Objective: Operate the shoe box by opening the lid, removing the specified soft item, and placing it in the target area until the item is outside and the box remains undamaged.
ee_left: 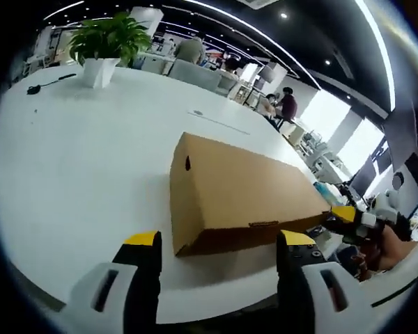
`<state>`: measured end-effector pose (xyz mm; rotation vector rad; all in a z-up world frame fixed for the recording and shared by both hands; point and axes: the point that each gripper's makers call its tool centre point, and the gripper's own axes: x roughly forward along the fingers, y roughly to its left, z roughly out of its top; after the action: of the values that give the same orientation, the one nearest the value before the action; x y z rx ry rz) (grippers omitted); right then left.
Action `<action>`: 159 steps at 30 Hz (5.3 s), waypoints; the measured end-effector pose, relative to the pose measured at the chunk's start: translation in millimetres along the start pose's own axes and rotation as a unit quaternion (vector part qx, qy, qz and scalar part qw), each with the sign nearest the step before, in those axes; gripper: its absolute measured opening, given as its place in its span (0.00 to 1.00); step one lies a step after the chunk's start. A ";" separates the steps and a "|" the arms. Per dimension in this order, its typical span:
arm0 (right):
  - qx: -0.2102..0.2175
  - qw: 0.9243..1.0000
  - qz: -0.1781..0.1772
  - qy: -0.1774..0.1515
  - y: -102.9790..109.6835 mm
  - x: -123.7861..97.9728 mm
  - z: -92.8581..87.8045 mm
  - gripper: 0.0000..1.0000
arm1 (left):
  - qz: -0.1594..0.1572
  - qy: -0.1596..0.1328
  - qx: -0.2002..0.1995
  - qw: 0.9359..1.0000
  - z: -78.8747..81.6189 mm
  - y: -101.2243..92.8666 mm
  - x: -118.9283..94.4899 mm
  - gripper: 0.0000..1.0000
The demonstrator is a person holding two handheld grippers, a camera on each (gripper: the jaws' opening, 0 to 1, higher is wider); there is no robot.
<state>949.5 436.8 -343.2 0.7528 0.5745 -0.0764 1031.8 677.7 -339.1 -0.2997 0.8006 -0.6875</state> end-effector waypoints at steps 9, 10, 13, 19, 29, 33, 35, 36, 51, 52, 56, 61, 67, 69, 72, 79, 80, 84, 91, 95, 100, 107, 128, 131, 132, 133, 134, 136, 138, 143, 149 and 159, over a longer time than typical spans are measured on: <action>0.126 0.992 0.016 -0.029 2.0 -5.0 8.9 0.56 | -0.026 -0.024 -0.066 0.997 8.8 1.1 -3.9 0.67; 0.154 0.987 0.023 -0.037 3.5 -5.3 12.1 0.56 | -0.028 -0.026 -0.065 0.997 10.7 -0.1 -4.6 0.67; 0.216 0.974 0.026 -0.059 -1.7 -3.7 18.5 0.57 | -0.030 -0.028 -0.059 0.997 15.2 -4.7 -3.3 0.67; 0.269 0.961 -0.009 -0.061 -19.4 0.3 9.0 0.50 | -0.007 -0.033 -0.061 0.998 15.0 1.9 7.8 0.66; 0.309 0.950 -0.017 -0.051 -23.6 7.6 2.1 0.43 | 0.018 -0.026 -0.146 0.989 0.7 15.3 18.3 0.62; 0.311 0.949 -0.022 -0.040 -22.1 6.9 -2.5 0.42 | 0.013 -0.024 -0.181 0.983 -3.1 19.3 23.3 0.59; 0.309 0.950 -0.021 -0.039 -20.4 6.4 -2.3 0.40 | 0.015 -0.024 -0.182 0.983 -3.2 18.2 23.8 0.59; 0.300 0.953 -0.022 -0.037 -18.7 6.3 -1.7 0.39 | 0.010 -0.020 -0.198 0.980 -5.2 15.5 26.1 0.59; 0.271 0.962 -0.022 -0.025 -20.3 9.2 -3.1 0.35 | 0.018 -0.008 -0.246 0.969 -15.3 15.0 30.2 0.59; 0.271 0.962 -0.021 -0.025 -20.6 9.3 -3.4 0.35 | 0.017 -0.008 -0.248 0.969 -16.1 15.6 30.4 0.60; 0.267 0.963 -0.015 -0.030 -21.9 9.3 -4.7 0.36 | 0.014 -0.010 -0.246 0.969 -16.3 15.5 30.3 0.60; 0.255 0.966 -0.016 -0.050 -25.4 10.1 -5.9 0.40 | 0.012 -0.017 -0.241 0.970 -15.3 14.7 30.5 0.59; 0.327 0.944 -0.002 -0.042 -26.2 11.9 -11.9 0.45 | 0.008 -0.017 -0.244 0.970 -15.1 15.5 31.1 0.60; 0.340 0.939 0.000 -0.044 -29.4 12.8 -15.7 0.46 | 0.006 -0.015 -0.244 0.970 -15.2 15.2 31.1 0.60; 0.342 0.939 0.001 -0.047 -27.7 12.2 -14.5 0.44 | -0.005 -0.022 -0.203 0.979 -10.2 14.1 31.2 0.58; 0.286 0.958 -0.004 -0.026 -22.2 10.9 -10.9 0.40 | -0.001 -0.016 -0.161 0.987 -3.1 16.9 32.2 0.57; 0.248 0.968 -0.015 -0.024 -25.1 9.6 -9.7 0.40 | 0.001 -0.019 -0.146 0.989 -0.1 17.1 32.5 0.56; 0.230 0.973 -0.008 -0.021 -20.4 7.5 -4.9 0.38 | -0.009 -0.018 -0.092 0.996 6.5 11.7 31.5 0.50; 0.159 0.987 0.011 -0.001 3.3 -4.8 -5.1 0.59 | -0.031 -0.052 -0.115 0.992 20.5 10.3 20.9 0.66; -0.016 0.999 0.004 0.045 7.6 -10.5 -16.8 0.64 | -0.032 -0.032 -0.083 0.996 12.5 9.1 15.6 0.75; -0.251 0.962 0.007 0.105 22.4 -17.7 -31.9 0.78 | -0.008 -0.014 0.098 0.995 9.4 0.0 7.7 0.77; -0.352 0.930 -0.005 0.103 33.2 -26.4 -23.6 0.76 | 0.005 0.013 0.150 0.989 1.7 1.9 5.2 0.93; -0.494 0.865 -0.006 0.083 25.8 -4.7 7.2 0.89 | 0.017 0.038 0.230 0.972 -7.1 -2.5 15.5 0.99; -0.516 0.852 -0.003 0.087 27.3 -3.5 7.3 0.90 | 0.023 0.048 0.227 0.972 -10.6 -0.8 15.1 0.98; -0.521 0.850 -0.004 0.083 27.1 -2.7 8.8 0.90 | 0.024 0.048 0.224 0.973 -12.0 1.5 17.2 0.98; -0.520 0.850 -0.003 0.083 26.6 -1.6 8.3 0.91 | 0.026 0.048 0.223 0.973 -13.2 3.4 19.6 0.97; -0.515 0.853 -0.004 0.087 23.9 0.8 7.6 0.92 | 0.026 0.048 0.224 0.973 -13.7 3.9 20.8 0.97; -0.485 0.870 -0.004 0.091 19.2 3.3 4.9 0.91 | 0.028 0.050 0.238 0.970 -13.9 3.8 24.3 0.93; -0.477 0.875 -0.003 0.082 18.7 5.5 7.0 0.90 | 0.018 0.050 0.249 0.967 -13.6 1.2 26.8 0.85; -0.492 0.870 0.009 0.039 35.0 3.0 19.9 0.86 | 0.013 0.032 0.239 0.970 -1.0 -2.8 30.3 0.91; -0.488 0.872 0.002 0.041 23.4 9.6 18.6 0.86 | 0.017 0.052 0.259 0.964 -12.1 5.4 36.7 0.92; -0.459 0.888 0.010 0.010 20.9 15.4 17.0 0.84 | 0.018 0.045 0.265 0.963 -15.8 1.9 45.5 0.91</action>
<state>976.0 442.8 -328.2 -0.1683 0.5435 0.2177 1043.5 648.9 -376.0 0.2337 0.6759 -0.8567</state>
